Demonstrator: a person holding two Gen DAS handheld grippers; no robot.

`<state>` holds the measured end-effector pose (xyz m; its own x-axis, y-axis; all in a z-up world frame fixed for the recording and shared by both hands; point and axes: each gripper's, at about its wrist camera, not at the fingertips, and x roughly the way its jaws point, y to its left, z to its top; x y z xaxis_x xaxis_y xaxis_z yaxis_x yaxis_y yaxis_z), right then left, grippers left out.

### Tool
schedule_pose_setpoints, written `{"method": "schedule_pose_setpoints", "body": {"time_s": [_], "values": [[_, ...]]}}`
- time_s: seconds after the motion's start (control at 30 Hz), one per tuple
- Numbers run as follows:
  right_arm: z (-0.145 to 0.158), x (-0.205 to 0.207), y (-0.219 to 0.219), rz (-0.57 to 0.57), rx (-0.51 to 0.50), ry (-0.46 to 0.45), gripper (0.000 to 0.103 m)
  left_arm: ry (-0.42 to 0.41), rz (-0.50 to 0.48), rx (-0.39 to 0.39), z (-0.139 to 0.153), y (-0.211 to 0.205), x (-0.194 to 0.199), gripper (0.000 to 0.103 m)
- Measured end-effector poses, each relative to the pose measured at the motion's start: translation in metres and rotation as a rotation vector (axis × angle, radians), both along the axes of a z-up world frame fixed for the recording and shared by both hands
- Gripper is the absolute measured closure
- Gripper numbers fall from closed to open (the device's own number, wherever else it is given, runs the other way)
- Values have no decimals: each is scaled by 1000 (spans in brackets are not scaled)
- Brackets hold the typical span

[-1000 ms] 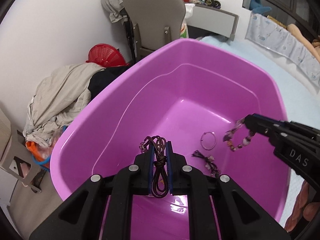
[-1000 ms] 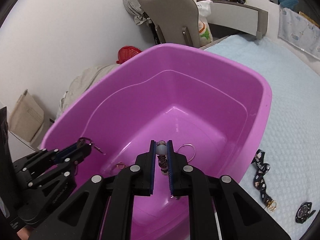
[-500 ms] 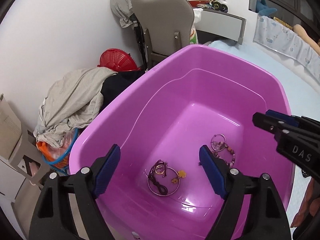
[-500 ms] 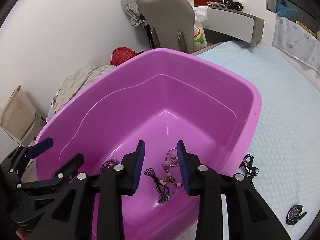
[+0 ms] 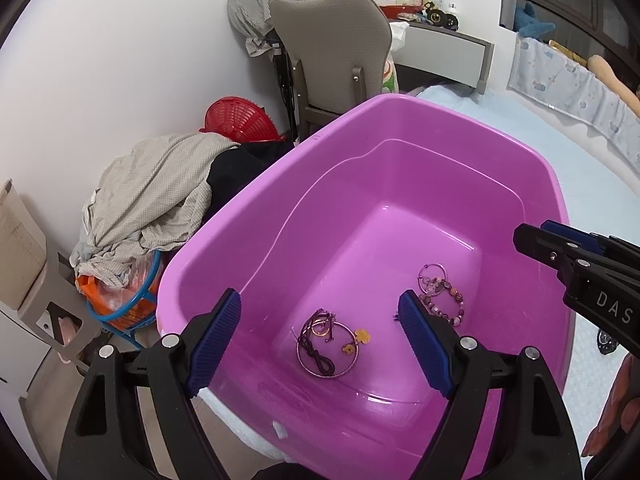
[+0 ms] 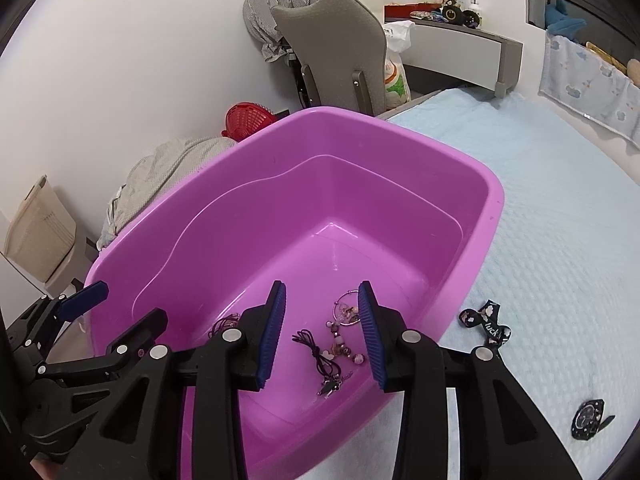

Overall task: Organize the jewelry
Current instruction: 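Move both open tools back over the lanyard and watch on the bed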

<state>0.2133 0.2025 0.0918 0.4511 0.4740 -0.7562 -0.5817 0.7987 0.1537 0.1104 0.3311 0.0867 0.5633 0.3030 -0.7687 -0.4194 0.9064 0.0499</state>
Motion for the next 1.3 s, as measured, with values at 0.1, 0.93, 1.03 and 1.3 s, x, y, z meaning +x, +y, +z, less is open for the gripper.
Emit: {"method": "schedule_pose_setpoints", "body": {"time_s": [0.1,0.93,1.03,1.3], "values": [[3,-6,-5,-2,10,-4,63,-8,-3,1,3,-3,-5,24],[35,-90,-113,-115,101,-79,36,-96,-96,13,35,-74,-54,16],[36,-105,-131,-135,100,-100,34,-107,-119,10,38,-89,-59,13],[18,-144,-196,-234,90,-104,31,-135,-206,-13,36,-134,-70,9]]}}
